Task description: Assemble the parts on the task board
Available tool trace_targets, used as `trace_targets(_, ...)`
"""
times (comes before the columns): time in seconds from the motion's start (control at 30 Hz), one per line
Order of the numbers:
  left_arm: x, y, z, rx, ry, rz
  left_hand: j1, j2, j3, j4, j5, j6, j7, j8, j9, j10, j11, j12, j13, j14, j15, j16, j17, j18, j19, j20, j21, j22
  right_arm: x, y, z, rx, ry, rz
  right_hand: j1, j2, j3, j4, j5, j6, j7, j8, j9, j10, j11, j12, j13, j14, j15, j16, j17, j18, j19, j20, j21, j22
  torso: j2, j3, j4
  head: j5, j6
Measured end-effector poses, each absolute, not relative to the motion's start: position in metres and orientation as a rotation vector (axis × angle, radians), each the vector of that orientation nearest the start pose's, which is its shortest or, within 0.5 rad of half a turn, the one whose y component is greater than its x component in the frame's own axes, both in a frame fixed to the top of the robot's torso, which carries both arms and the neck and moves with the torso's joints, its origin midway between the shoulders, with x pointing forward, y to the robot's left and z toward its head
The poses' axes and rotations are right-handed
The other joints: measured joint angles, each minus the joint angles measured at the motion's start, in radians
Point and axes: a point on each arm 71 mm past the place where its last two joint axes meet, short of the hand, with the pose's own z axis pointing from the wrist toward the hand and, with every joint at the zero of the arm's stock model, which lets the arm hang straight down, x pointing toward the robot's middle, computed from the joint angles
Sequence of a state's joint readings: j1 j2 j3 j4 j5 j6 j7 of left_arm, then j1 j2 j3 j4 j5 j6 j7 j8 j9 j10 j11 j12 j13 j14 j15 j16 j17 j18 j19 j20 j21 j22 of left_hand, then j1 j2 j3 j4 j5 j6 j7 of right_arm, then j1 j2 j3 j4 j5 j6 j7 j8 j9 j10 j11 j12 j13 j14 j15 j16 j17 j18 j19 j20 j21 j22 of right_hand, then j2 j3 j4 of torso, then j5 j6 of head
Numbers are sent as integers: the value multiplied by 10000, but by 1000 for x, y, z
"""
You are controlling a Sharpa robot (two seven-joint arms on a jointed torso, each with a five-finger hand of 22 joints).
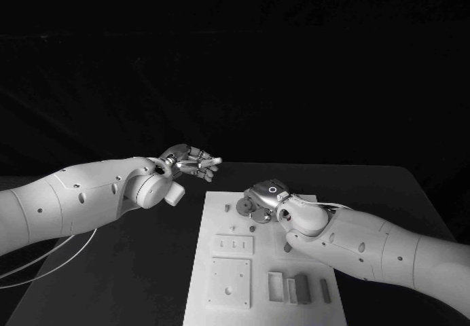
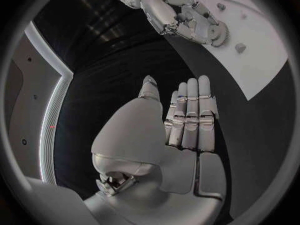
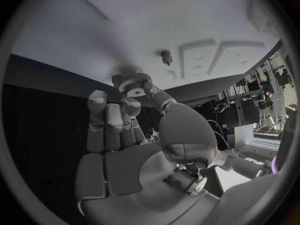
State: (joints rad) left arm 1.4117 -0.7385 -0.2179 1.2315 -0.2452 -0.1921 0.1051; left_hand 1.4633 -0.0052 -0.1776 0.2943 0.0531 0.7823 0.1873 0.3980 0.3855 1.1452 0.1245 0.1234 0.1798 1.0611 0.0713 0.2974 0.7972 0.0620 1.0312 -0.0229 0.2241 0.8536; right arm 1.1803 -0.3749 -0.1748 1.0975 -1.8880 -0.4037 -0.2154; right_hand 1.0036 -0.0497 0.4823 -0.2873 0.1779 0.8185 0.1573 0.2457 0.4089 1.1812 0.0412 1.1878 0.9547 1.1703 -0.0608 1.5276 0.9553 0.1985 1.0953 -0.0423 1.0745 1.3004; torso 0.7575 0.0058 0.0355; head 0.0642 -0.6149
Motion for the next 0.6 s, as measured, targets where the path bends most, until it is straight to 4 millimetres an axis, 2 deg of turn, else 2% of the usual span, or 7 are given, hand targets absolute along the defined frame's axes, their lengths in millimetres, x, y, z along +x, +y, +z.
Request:
trace_targets(0.2,553,244,-159,-8634,17141,-11447,0,0,0,0,0,0,0,0,4,0,0,0,0,0,0,0,10,-4,0,0,0,0,518,-73,-245,-5834,14957,4117,157,157,12,-12,0,24,-56,-26,9,1,-1,0,22,-1,0,0,0,0,15,16,0,32,0,-2,-2,7,-13)
trace_targets(0.6,553,244,-159,-8636,17139,-11444,0,0,0,0,0,0,0,0,8,0,0,0,-2,0,0,0,11,-11,0,0,0,-1,517,-75,-245,-5820,14987,4143,288,25,12,-12,1,88,-71,62,61,2,-3,0,34,0,0,0,16,0,16,17,0,58,-1,-1,-7,28,-28)
